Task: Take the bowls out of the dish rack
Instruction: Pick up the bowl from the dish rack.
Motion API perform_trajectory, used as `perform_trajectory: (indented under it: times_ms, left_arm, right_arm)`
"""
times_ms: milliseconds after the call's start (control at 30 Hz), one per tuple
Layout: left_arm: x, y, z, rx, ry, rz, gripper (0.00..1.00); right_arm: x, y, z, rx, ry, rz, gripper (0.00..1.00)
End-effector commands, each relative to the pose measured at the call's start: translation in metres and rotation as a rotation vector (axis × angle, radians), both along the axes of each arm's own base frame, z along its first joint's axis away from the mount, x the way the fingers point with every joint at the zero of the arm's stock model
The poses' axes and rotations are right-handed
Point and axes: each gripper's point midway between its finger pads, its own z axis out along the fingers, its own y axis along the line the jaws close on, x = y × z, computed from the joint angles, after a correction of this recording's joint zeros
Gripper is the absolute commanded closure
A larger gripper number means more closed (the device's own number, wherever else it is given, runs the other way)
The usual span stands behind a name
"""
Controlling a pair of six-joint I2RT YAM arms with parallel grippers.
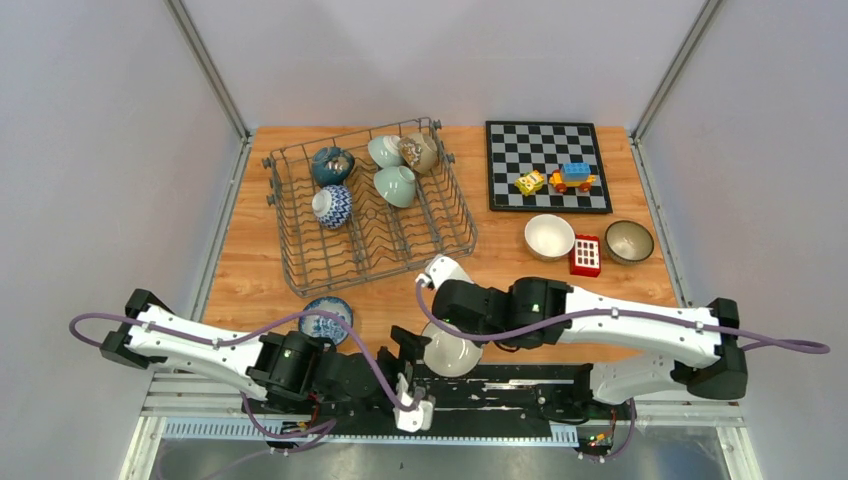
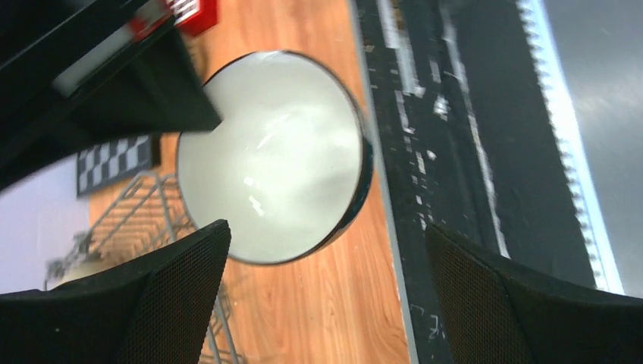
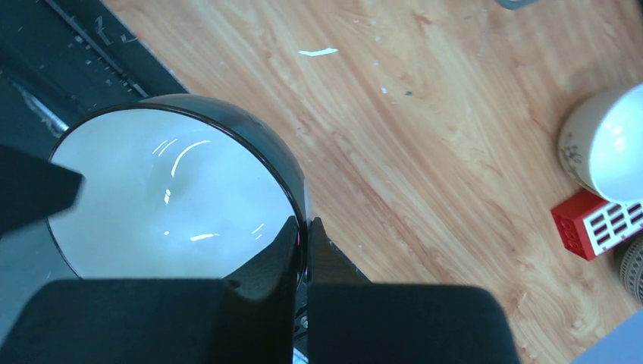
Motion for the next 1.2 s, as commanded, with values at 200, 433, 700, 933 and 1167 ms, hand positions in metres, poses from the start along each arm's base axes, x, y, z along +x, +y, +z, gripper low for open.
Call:
perform_trajectory:
  times_ms: [200,433,700,933,1167]
  left_arm:
    - [0.068,-0.005,0.041,-0.249,0.258,0.718,0.00]
    - [0.126,-0.032,0.081,-0.591,0.654,1.057,0.00]
    - [0.149,-0.030,0.042,-0.707,1.069,1.334,0.01]
    - [0.139,-0.033,0.007,-0.536,1.078,1.416,0.02]
    - [0.136,-0.047,-0.003,-0.461,1.057,1.358,0.22]
  right_arm:
    - [0.056,-0.067,0.035,0.181,-0.256,-0.366,1.00]
    - [0.067,-0.091,0.015,0.280,-0.196,-0.526,1.00]
    - [0.069,-0.087,-0.004,0.402,-0.125,-0.658,1.00]
    - [0.069,-0.081,-0.014,0.434,-0.088,-0.731,1.00]
    - [0.067,-0.075,-0.020,0.440,-0.049,-0.764,1.00]
